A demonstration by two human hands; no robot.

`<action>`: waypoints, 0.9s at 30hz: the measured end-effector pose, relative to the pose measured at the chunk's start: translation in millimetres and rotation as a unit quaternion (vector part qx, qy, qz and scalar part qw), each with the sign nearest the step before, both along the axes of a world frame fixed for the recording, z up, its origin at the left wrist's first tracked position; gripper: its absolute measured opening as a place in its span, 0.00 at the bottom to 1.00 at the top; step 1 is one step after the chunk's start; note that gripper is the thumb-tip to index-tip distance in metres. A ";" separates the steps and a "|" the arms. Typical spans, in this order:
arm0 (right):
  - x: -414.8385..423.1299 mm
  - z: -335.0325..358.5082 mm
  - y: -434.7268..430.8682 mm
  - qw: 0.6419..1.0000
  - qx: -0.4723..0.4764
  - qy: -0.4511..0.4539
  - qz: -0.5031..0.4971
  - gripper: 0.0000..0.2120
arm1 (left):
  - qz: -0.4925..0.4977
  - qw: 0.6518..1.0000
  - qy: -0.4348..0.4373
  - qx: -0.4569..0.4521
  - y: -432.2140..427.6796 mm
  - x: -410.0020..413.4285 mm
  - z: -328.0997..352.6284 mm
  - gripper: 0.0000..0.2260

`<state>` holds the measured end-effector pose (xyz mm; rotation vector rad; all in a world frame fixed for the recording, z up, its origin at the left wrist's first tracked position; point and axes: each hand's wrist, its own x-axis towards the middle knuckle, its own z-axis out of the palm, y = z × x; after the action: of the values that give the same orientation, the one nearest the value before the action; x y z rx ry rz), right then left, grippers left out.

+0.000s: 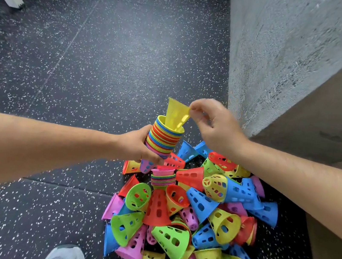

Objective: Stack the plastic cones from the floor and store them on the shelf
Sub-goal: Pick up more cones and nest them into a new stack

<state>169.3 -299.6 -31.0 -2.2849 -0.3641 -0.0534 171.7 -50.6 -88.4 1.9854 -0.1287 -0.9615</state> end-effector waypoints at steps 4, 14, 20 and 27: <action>-9.1 -6.3 0.5 0.994 0.004 0.081 0.078 0.07 | 0.010 1.000 -0.011 0.006 -3.5 1.0 9.1 0.39; 18.5 -60.3 -9.8 0.897 -0.398 0.160 0.104 0.19 | 0.072 0.997 -0.028 0.016 -7.3 -27.1 12.4 0.36; 14.0 -78.4 -6.3 0.905 -0.404 0.113 0.076 0.14 | 0.092 0.995 -0.022 0.029 -14.8 -45.2 6.0 0.39; 5.3 -74.7 -10.5 0.929 -0.348 0.110 0.053 0.15 | 0.147 0.987 -0.062 0.018 -32.9 -43.0 -1.9 0.32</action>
<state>174.6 -310.2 -105.7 -2.9228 -0.4350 0.4547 128.7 -83.5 -90.3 2.0274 0.1114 -0.6565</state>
